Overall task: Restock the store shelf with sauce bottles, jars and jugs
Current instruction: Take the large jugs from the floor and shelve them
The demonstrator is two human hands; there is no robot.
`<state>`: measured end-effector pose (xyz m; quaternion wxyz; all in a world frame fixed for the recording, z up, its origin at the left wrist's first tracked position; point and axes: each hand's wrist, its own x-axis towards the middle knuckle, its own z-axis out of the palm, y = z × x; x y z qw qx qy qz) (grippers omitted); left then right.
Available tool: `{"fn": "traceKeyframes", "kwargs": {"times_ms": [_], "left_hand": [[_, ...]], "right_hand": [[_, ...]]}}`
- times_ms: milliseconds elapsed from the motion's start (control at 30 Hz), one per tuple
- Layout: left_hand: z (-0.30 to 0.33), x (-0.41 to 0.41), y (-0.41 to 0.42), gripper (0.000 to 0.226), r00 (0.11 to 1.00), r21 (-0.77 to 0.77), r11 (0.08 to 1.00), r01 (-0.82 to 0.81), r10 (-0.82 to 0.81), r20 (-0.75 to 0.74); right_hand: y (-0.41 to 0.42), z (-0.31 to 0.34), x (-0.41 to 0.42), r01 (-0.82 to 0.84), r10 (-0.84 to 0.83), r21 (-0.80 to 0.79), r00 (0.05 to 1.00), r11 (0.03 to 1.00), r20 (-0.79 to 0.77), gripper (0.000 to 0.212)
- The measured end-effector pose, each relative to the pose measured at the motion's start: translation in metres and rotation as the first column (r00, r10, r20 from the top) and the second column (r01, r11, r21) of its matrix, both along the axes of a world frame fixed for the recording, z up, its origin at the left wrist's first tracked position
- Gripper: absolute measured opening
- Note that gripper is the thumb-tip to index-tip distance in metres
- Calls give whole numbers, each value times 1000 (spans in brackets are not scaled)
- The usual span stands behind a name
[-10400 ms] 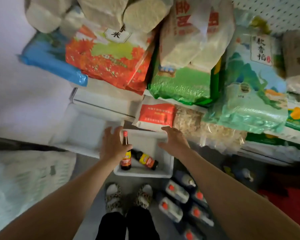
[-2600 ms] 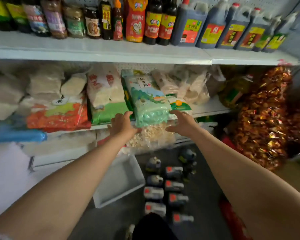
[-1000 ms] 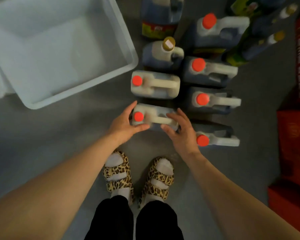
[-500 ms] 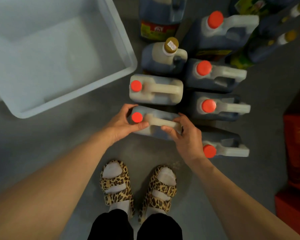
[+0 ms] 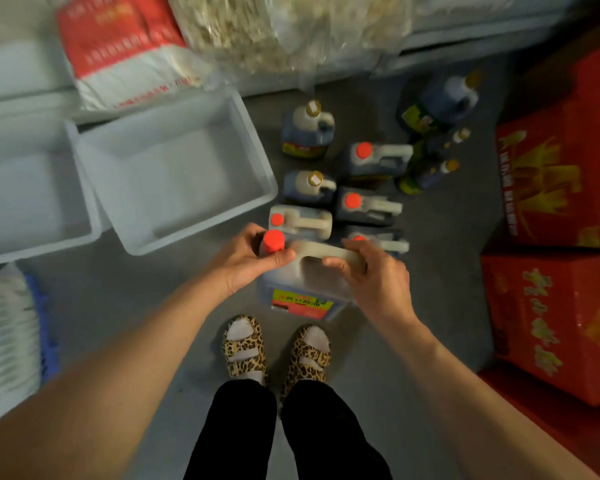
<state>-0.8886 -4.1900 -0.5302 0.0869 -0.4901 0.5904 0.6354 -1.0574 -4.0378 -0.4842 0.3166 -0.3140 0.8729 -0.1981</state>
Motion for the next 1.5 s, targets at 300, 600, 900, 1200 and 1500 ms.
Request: {"fn": "traceKeyframes", "kwargs": {"times_ms": [300,600,900,1200,1500], "left_hand": [[305,-47,-56,69,986,-368,925,93,-137,-96],[573,-75,-102,79,904,-648,762,8,-282,-320],[671,-147,-140,93,840,-746,658,-100,-346,-418],[733,-280,-182,94,891,-790,509,-340,-94,-444],[755,-355,-260,106,918,-818,450,-358,9,-396]], "right_hand": [[-43,284,-35,59,-118,-205,950,977,-289,29],[-90,547,-69,-21,-217,-492,881,870,-420,53],[-163,659,-183,-215,-116,-648,896,731,-428,73],[-265,722,-338,-480,132,-647,850,592,-510,47],[-365,731,-414,-477,159,-691,866,543,-473,54]]}}
